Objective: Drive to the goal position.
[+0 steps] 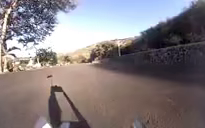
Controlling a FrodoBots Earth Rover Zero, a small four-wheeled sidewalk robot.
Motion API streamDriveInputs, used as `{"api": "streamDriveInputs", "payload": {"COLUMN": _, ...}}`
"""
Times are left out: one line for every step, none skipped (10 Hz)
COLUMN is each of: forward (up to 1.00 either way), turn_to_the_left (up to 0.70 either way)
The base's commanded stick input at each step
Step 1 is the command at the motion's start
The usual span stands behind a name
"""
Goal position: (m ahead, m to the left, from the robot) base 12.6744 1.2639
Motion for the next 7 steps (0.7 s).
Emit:
{"api": "streamDriveInputs", "payload": {"forward": 0.5, "turn_to_the_left": 0.0}}
{"api": "streamDriveInputs", "payload": {"forward": 0.5, "turn_to_the_left": 0.0}}
{"api": "streamDriveInputs", "payload": {"forward": 0.5, "turn_to_the_left": 0.0}}
{"api": "streamDriveInputs", "payload": {"forward": 0.5, "turn_to_the_left": 0.0}}
{"api": "streamDriveInputs", "payload": {"forward": 0.5, "turn_to_the_left": 0.0}}
{"api": "streamDriveInputs", "payload": {"forward": 0.5, "turn_to_the_left": 0.0}}
{"api": "streamDriveInputs", "payload": {"forward": 0.5, "turn_to_the_left": 0.0}}
